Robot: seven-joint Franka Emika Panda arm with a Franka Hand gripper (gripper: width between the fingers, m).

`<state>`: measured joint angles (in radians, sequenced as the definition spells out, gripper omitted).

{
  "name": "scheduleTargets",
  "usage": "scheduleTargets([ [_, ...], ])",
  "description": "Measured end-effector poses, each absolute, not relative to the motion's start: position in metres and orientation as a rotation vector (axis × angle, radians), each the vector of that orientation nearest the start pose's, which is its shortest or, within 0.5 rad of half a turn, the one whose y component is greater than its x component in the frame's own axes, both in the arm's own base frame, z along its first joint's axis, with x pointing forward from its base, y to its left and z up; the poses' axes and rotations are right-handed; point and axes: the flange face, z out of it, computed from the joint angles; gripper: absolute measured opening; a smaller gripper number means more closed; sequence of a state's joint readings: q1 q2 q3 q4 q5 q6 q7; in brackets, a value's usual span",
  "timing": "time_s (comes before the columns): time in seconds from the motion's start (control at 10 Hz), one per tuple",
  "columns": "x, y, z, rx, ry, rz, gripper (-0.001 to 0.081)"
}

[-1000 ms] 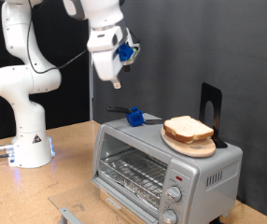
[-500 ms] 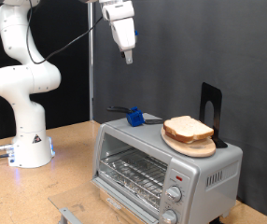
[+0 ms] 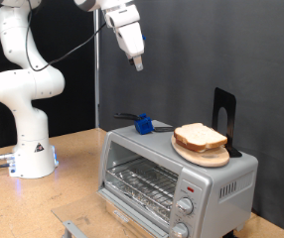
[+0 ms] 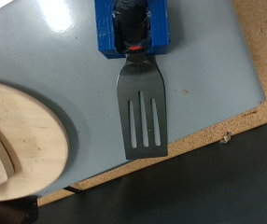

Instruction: Make a piece of toast with the oven

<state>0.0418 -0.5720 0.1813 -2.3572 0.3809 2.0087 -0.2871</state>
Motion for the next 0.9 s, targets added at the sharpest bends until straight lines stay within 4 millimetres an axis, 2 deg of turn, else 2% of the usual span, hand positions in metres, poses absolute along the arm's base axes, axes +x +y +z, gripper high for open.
scheduleTargets([
  [0.3,0.372,0.128,0.567,-2.801,-0.587,-0.382,0.08],
  [0.6,0.366,0.131,0.569,-2.804,-0.557,-0.31,0.08],
  [0.7,0.368,0.131,0.565,-2.81,-0.556,-0.33,0.08],
  [0.9,0.374,0.131,0.545,-2.844,-0.574,-0.417,0.08],
])
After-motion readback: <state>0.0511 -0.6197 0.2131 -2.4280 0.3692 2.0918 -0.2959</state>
